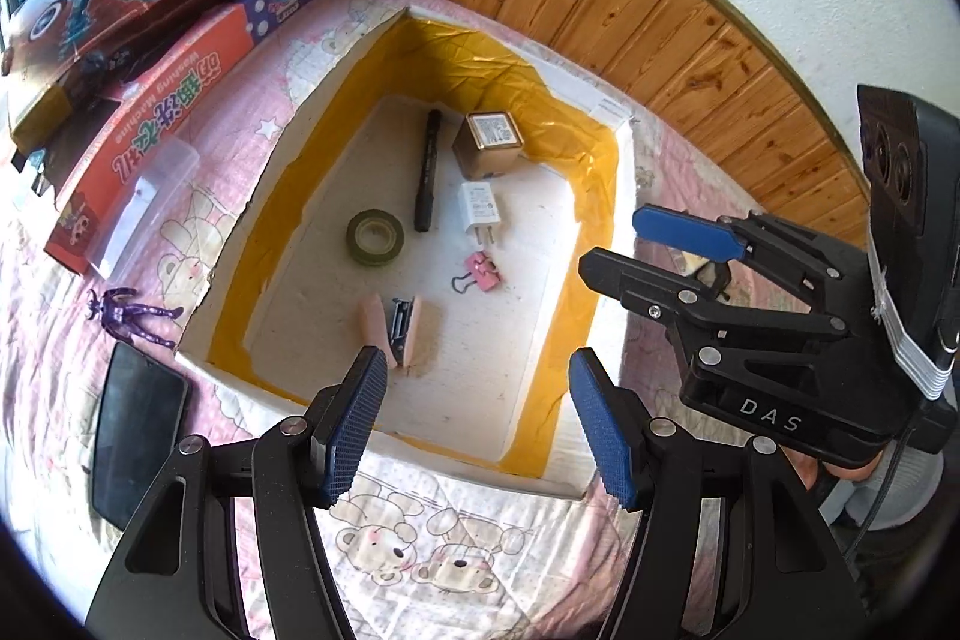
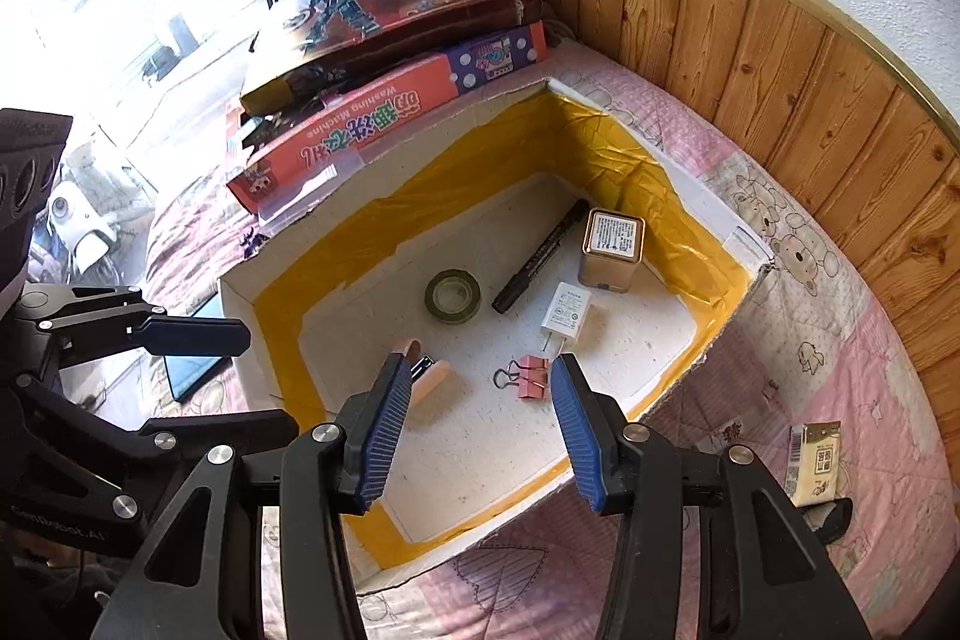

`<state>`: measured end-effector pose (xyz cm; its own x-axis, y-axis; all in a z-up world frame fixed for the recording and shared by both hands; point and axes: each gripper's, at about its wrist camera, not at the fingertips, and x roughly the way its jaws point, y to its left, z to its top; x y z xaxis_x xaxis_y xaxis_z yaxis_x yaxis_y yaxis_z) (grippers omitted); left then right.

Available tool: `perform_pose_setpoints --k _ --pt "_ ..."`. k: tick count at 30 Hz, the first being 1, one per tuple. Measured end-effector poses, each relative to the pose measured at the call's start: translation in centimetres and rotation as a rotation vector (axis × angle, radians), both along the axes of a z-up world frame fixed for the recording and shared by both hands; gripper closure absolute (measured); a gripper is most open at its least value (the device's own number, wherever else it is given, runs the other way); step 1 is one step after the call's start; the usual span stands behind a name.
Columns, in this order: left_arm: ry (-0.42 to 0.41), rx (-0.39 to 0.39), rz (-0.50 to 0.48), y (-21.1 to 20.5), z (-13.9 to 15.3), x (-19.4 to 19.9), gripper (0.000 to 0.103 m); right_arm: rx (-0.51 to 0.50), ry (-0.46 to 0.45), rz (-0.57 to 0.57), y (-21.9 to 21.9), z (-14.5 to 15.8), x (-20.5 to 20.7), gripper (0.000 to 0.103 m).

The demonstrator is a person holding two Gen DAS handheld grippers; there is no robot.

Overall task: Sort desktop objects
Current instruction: 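Move both tools back, left toward the black glasses, right toward the staples box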

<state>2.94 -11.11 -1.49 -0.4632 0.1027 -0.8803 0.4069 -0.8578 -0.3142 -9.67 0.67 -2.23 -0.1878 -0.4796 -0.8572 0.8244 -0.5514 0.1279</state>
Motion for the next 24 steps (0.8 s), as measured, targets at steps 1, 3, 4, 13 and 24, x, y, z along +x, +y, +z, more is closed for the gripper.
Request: perform_pose_setpoints --k 1,3,4,13,24 --pt "0.016 -0.008 -0.007 0.3 0.4 0.1 0.037 -0.021 0.002 -0.015 0.5 0.3 0.2 0.053" --pt "0.047 -0.026 -0.028 0.9 1.2 0.3 0.037 -0.063 0.005 -0.045 1.7 0.8 0.8 0.053" --pt "0.060 -0.033 -0.042 1.3 1.5 0.3 0.037 -0.085 0.008 -0.059 2.3 1.0 1.1 0.053" --pt "0.108 -0.076 -0.135 4.6 2.8 -0.2 0.037 -0.215 0.025 -0.203 8.7 1.7 3.4 0.053" --pt "0.103 -0.077 -0.237 8.0 3.0 -1.4 0.037 -0.229 -0.068 -0.485 19.6 -2.7 3.3 0.053"
